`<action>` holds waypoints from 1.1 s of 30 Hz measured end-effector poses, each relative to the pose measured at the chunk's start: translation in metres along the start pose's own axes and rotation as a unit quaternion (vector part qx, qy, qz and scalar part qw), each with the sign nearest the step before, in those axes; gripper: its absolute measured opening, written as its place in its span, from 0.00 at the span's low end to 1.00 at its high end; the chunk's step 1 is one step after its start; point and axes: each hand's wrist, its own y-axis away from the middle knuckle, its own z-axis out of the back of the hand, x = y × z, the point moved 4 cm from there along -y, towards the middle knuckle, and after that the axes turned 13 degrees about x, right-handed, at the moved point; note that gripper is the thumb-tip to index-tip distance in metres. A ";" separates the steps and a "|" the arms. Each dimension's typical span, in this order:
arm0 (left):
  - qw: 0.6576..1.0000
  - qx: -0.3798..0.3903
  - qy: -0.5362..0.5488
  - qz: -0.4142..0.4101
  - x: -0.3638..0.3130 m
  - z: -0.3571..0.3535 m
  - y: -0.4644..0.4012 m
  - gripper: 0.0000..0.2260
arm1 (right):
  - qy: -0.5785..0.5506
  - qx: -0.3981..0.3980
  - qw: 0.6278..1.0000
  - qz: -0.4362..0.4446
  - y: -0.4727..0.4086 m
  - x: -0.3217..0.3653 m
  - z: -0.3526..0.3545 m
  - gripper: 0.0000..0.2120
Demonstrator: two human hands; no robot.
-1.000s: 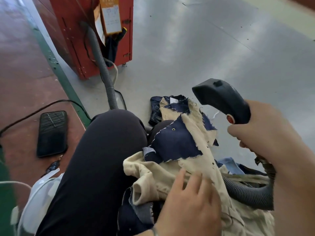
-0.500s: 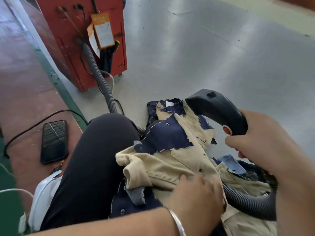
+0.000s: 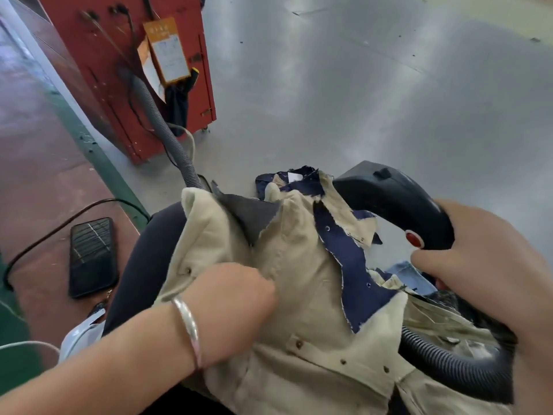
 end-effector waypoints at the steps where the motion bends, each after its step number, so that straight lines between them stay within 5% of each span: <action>1: 1.000 0.007 0.012 0.015 0.003 -0.002 0.000 0.10 | 0.000 0.002 1.000 -0.002 0.003 -0.001 -0.001 0.12; 8: 0.988 -0.025 0.077 0.129 -0.004 0.025 0.016 0.08 | 0.020 0.022 0.999 -0.023 0.026 -0.005 -0.004 0.20; 10: 0.980 -0.111 0.119 0.111 -0.019 0.050 0.021 0.04 | 0.017 0.021 0.999 -0.030 0.034 -0.009 -0.004 0.20; 12: 0.958 -0.225 0.177 0.009 -0.048 0.058 0.017 0.02 | 0.003 0.032 0.999 -0.034 0.039 -0.013 -0.004 0.19; 14: 0.947 -0.277 0.154 -0.045 -0.080 0.048 0.006 0.12 | -0.011 0.049 0.998 -0.044 0.041 -0.019 -0.005 0.20; 19: 0.953 -0.274 0.126 -0.028 -0.097 0.019 -0.015 0.24 | 0.021 0.100 0.993 -0.052 0.041 -0.030 -0.017 0.23; 24: 0.946 -0.291 0.130 -0.049 -0.095 0.012 -0.017 0.23 | 0.053 0.183 0.981 -0.025 0.014 -0.016 -0.041 0.19; 33: 0.926 -0.342 0.150 -0.048 -0.093 0.008 -0.016 0.18 | 0.006 0.108 0.994 0.011 -0.077 0.021 -0.035 0.07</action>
